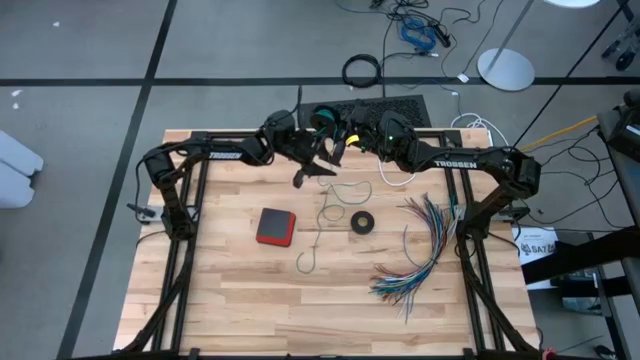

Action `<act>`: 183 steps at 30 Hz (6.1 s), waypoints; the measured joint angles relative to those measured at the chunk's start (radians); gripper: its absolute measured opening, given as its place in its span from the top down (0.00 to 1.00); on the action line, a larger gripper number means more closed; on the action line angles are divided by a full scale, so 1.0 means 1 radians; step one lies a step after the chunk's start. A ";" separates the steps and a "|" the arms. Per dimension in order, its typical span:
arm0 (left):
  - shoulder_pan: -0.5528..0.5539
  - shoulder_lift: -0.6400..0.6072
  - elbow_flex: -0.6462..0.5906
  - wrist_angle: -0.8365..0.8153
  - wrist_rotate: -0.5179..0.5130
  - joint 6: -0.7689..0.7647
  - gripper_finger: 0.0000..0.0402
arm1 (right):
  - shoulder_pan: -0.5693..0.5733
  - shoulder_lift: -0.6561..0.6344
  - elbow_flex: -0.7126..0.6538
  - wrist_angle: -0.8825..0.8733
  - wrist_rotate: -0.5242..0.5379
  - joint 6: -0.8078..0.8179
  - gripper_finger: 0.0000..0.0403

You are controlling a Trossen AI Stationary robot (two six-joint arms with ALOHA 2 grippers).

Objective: Coiling cords
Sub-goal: Coil the green wire cable on the spool

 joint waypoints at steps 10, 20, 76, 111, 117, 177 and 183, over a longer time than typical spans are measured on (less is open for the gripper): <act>0.013 -0.001 0.000 0.010 -0.002 -0.026 0.64 | 0.000 0.000 0.000 -0.012 -0.002 -0.001 1.00; 0.013 -0.001 0.000 0.010 0.002 -0.020 0.71 | 0.000 0.000 0.000 -0.013 -0.003 -0.007 1.00; 0.129 0.000 0.000 -0.214 -0.237 0.027 0.99 | 0.000 -0.156 0.000 -0.707 -0.098 -0.204 1.00; 0.130 -0.010 0.016 -0.225 -0.193 -0.110 0.99 | 0.001 -0.061 0.000 -0.977 0.402 -0.481 1.00; 0.106 -0.010 0.019 -0.230 -0.170 -0.131 0.99 | 0.001 -0.036 0.000 -0.847 0.484 -0.492 1.00; 0.000 -0.012 0.020 -0.113 -0.283 -0.097 0.95 | -0.003 0.052 0.000 -0.356 0.265 -0.261 1.00; 0.019 -0.024 0.020 -0.116 -0.246 -0.100 0.95 | -0.015 0.036 0.001 -0.346 0.250 -0.252 1.00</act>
